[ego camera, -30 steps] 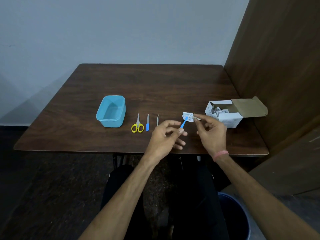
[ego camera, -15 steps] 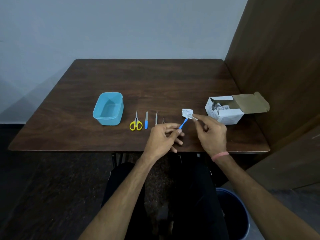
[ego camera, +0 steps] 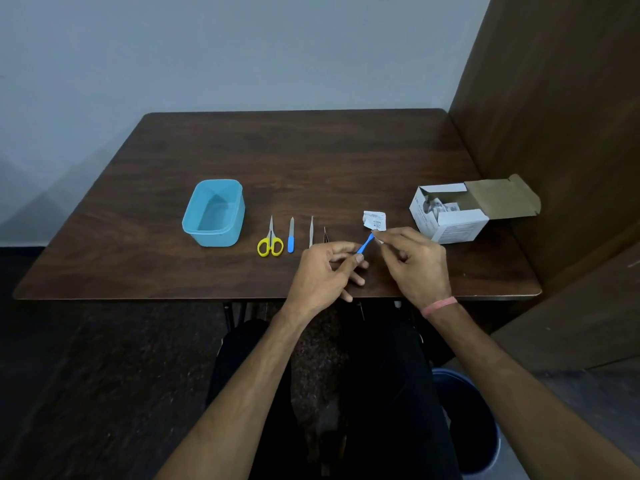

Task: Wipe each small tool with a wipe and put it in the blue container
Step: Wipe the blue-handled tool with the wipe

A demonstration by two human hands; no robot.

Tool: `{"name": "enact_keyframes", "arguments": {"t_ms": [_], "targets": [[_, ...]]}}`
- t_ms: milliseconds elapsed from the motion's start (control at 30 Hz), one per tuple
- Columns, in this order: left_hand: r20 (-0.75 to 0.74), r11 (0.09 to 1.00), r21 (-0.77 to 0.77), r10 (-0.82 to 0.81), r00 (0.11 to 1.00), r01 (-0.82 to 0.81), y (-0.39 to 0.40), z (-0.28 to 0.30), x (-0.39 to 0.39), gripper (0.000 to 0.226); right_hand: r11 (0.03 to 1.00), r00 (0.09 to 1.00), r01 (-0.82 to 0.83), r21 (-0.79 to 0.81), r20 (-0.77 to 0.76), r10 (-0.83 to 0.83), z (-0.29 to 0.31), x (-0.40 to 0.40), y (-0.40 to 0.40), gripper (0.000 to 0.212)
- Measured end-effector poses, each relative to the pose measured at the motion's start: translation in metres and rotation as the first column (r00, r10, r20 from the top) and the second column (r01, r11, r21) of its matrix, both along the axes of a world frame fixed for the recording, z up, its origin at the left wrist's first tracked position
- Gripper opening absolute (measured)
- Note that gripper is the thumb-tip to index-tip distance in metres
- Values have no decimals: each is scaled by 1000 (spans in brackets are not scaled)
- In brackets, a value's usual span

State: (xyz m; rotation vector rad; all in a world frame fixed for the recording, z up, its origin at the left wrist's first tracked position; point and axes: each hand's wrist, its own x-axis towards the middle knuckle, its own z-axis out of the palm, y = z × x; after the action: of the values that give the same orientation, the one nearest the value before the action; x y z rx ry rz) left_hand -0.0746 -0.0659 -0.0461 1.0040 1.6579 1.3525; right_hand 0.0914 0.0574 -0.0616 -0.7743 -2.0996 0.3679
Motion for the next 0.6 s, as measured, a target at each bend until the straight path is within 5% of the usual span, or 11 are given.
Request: {"name": "enact_keyframes", "arguments": {"t_ms": [600], "targets": [[-31, 1000, 20, -11, 999, 11, 0, -2, 0, 25, 998, 998, 66, -13, 5, -66, -4, 0, 1, 25]]}}
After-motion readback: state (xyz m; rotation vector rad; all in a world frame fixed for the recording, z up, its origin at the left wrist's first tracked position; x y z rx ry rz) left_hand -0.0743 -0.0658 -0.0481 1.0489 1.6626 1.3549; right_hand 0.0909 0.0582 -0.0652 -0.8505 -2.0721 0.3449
